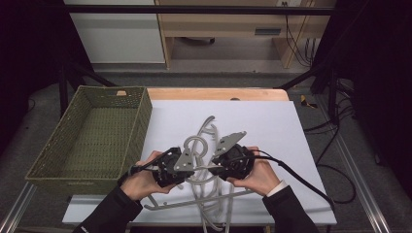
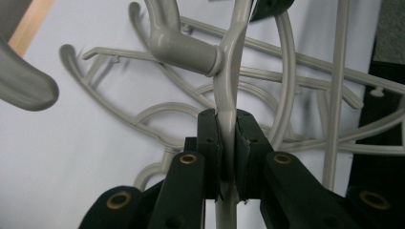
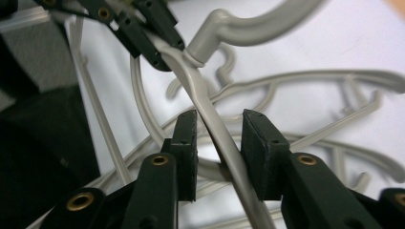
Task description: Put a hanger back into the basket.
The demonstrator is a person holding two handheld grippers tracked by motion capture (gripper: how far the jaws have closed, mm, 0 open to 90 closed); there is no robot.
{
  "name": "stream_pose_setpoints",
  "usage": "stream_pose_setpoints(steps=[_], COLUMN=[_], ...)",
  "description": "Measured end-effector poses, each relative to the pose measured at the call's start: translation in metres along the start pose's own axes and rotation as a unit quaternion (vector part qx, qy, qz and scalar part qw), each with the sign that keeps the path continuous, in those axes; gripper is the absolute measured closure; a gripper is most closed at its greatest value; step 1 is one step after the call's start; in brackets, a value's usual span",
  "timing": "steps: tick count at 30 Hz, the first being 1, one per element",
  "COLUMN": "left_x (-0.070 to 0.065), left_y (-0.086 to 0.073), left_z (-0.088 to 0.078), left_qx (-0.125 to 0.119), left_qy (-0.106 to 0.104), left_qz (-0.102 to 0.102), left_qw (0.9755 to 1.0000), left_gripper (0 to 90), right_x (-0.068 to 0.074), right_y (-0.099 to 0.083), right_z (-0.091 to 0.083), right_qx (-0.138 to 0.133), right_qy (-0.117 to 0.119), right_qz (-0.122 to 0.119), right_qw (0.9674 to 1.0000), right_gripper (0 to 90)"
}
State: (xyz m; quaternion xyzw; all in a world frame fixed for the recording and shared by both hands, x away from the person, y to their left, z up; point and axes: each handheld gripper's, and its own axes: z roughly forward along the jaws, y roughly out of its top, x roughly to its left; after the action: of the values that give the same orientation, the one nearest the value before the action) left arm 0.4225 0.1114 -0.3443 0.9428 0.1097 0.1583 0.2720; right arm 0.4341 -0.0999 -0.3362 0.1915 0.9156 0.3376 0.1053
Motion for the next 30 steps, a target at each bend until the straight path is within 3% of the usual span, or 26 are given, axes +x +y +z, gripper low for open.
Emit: stream_pose_setpoints(steps=[2, 3, 7, 9, 10, 11, 12, 14, 15, 20, 23, 24, 25, 30], left_x=[0.002, 0.003, 0.008, 0.01, 0.011, 0.012, 0.013, 0.015, 0.016, 0.02, 0.023, 0.024, 0.025, 0.033], left_y=[-0.001, -0.002, -0.006, -0.008, -0.009, -0.01, -0.011, -0.013, -0.013, -0.013, -0.011, -0.011, -0.01, -0.003], left_z=[0.0, 0.0, 0.0, -0.002, -0.002, -0.003, -0.004, -0.007, -0.008, -0.015, -0.02, -0.022, -0.024, -0.041], left_qx=[0.0, 0.003, -0.005, -0.005, -0.007, -0.009, -0.009, -0.012, -0.01, -0.015, -0.016, -0.017, -0.016, -0.029], left_qy=[0.014, 0.017, 0.034, 0.043, 0.045, 0.049, 0.055, 0.06, 0.064, 0.087, 0.097, 0.1, 0.103, 0.113], left_qz=[-0.011, -0.018, -0.051, -0.064, -0.071, -0.078, -0.082, -0.09, -0.093, -0.105, -0.109, -0.111, -0.11, -0.114], left_qw=[0.9998, 0.9997, 0.9981, 0.997, 0.9964, 0.9957, 0.9951, 0.9941, 0.9936, 0.9906, 0.9891, 0.9886, 0.9885, 0.9866], left_gripper=[82.2, 82.2, 82.2, 82.2, 82.2, 82.2, 82.2, 82.2, 82.2, 82.3, 82.3, 82.3, 82.3, 82.3], right_x=[-0.003, -0.003, -0.009, -0.014, -0.014, -0.016, -0.016, -0.018, -0.018, -0.018, -0.018, -0.019, -0.019, -0.023], right_y=[-0.003, -0.003, -0.013, -0.023, -0.023, -0.031, -0.031, -0.044, -0.044, -0.067, -0.079, -0.089, -0.089, -0.112], right_z=[-0.008, -0.008, -0.019, -0.026, -0.026, -0.03, -0.03, -0.036, -0.036, -0.047, -0.048, -0.048, -0.048, -0.049], right_qx=[-0.028, -0.028, -0.071, -0.098, -0.098, -0.112, -0.112, -0.128, -0.128, -0.152, -0.154, -0.158, -0.158, -0.163], right_qy=[-0.019, -0.019, -0.043, -0.059, -0.059, -0.068, -0.068, -0.076, -0.076, -0.099, -0.116, -0.125, -0.125, -0.139], right_qz=[0.008, 0.008, 0.032, 0.056, 0.056, 0.076, 0.076, 0.097, 0.097, 0.132, 0.147, 0.156, 0.156, 0.18], right_qw=[0.9994, 0.9994, 0.996, 0.9918, 0.9918, 0.9885, 0.9885, 0.9842, 0.9842, 0.9745, 0.9702, 0.9671, 0.9671, 0.9599], right_gripper=[57.7, 57.7, 46.8, 37.5, 37.5, 34.2, 34.2, 31.9, 31.9, 23.3, 17.5, 16.3, 16.3, 13.4])
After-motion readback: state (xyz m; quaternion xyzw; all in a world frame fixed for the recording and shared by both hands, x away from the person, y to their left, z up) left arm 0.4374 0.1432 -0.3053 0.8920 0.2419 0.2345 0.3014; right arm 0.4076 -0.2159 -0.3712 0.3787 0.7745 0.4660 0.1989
